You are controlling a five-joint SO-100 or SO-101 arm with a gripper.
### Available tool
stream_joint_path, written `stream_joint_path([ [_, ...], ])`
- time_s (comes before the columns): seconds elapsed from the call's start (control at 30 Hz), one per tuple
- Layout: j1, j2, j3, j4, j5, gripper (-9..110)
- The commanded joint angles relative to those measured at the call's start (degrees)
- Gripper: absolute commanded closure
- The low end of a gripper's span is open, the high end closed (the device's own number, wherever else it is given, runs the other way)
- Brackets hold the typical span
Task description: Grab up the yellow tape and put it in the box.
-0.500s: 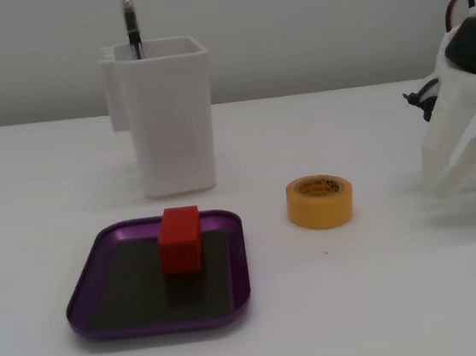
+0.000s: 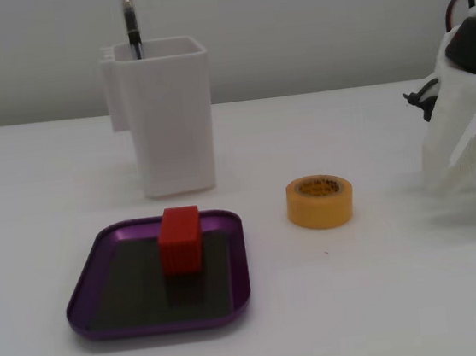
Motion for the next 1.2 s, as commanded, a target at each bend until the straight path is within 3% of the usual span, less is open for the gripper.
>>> stream_joint_path([
  [0.0,-0.44,5.71,0.35,-0.62,-0.44,102],
  [0.27,0.26,5.62,-0.97,-0.88,-0.35,102],
  [0.57,0.70,4.83,-14.06,-1.05,-0.70,102],
  [0.77,9.14,3.25,-16.08,-1.05,-11.60,98],
  [0.93,15.82,-11.78,-20.65,-1.14,-13.45,92],
  [1.17,15.82,-43.68,-39.29,-0.44,-13.45,86],
])
